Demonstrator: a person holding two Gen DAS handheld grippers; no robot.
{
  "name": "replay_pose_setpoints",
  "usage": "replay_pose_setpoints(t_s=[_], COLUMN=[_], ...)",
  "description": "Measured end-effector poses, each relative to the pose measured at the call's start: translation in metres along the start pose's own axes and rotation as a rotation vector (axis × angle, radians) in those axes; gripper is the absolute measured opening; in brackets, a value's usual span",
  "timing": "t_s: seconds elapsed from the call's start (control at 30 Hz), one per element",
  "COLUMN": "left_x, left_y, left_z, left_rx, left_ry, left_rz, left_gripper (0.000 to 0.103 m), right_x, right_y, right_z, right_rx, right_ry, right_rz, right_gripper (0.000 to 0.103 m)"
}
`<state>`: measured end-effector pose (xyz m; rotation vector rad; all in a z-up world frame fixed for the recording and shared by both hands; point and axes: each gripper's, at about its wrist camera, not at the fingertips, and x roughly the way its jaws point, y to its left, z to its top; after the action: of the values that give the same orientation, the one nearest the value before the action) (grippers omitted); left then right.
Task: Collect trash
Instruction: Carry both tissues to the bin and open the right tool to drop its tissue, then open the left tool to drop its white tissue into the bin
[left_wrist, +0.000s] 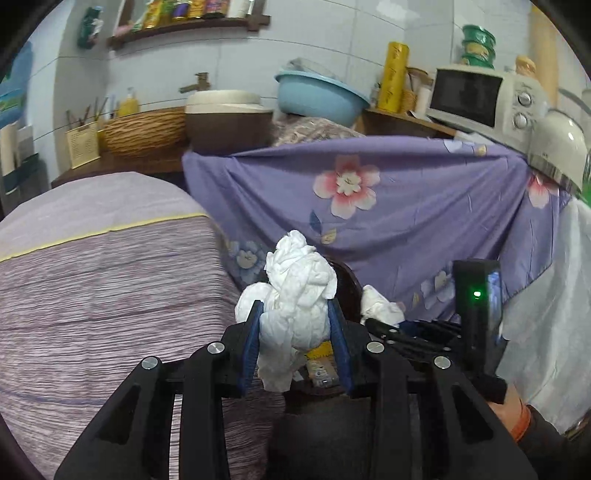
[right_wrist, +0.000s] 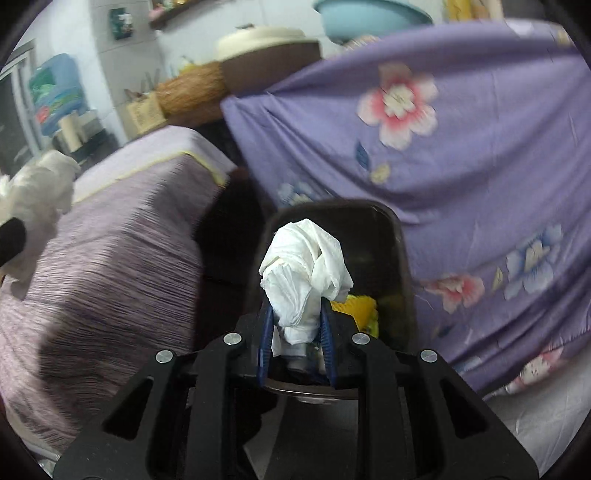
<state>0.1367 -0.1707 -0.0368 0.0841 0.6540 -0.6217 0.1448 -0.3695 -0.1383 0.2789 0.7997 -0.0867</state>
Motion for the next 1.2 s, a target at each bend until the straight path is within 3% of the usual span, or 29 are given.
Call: replay_pose_setpoints(t_s=[0.17, 0.3, 0.43, 0.53, 0.93, 1.2], left_x=[0.025, 0.038, 0.047, 0.055, 0.109, 0.144], left_y=[-0.014, -0.020, -0.023, -0.024, -0.032, -0.041], left_z=[-0.006, -0.009, -0.011, -0.013, -0.021, -0.026], left_rx=[0.013, 0.027, 0.029, 0.032, 0.066, 0.098], left_ry=[0.047, 0.076, 0.096, 0.111, 0.201, 0.258], left_rz=[-0.015, -0.021, -0.023, -0.022, -0.018, -0.014], left_gripper=[0.035, 0.035, 0.035, 0.035, 0.035, 0.036], right_x=[0.036, 0.057, 0.065, 0.066, 0.016, -0.006], right_y=[-0.021, -0.036, -0.046, -0.047, -0.054, -0.067], right_z=[-0.008, -0.014, -0.016, -0.017, -0.011, -0.021], right_rx=[0.037, 0.079, 0.128, 0.133, 0.133, 0.145], right_ry=[0.060, 0.095, 0.098, 0.097, 0.011, 0.002], right_rz=[-0.012, -0.018, -0.008, -0.013, -0.064, -0.131], right_gripper=[0.024, 0.033, 0.054, 0.057, 0.062, 0.065])
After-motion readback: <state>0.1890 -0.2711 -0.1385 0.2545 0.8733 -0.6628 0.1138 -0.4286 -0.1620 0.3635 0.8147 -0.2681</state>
